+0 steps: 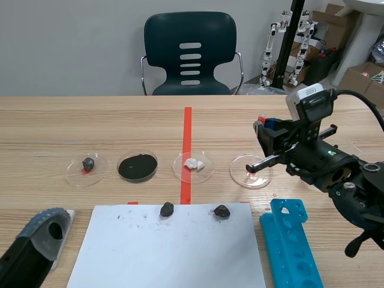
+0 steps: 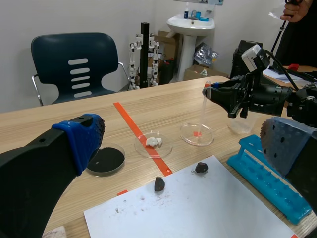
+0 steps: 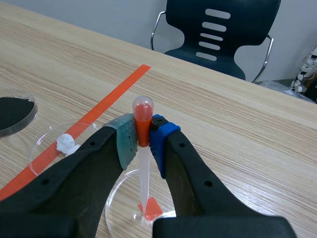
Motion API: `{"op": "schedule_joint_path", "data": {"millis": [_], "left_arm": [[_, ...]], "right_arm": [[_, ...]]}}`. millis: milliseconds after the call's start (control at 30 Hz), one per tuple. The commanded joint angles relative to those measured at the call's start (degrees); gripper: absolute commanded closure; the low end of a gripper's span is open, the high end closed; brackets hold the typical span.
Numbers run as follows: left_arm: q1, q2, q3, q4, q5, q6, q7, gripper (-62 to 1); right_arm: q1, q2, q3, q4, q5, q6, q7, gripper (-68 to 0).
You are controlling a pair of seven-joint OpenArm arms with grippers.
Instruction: Draw acid from the petri dish
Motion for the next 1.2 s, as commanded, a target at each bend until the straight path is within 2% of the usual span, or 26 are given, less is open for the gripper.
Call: {"op": "schedule_joint_path", "data": {"millis": [0, 333, 1167], "left_arm": [[0.3, 0.3, 0.0, 1.1, -0.3, -0.2, -0.8, -62.3], [0.3, 0.3, 0.0, 1.1, -0.3, -0.2, -0.8, -62.3], [0.3, 0.3, 0.0, 1.1, -0.3, -0.2, -0.8, -62.3]], "right_arm": [[0.7, 0.0, 0.1, 0.4, 0.1, 0.0, 1.1, -6.3], [0.7, 0.0, 0.1, 0.4, -0.1, 0.1, 1.5, -3.5], [-0.3, 0.0, 0.1, 0.4, -0.4, 0.2, 2.1, -2.2]]}}
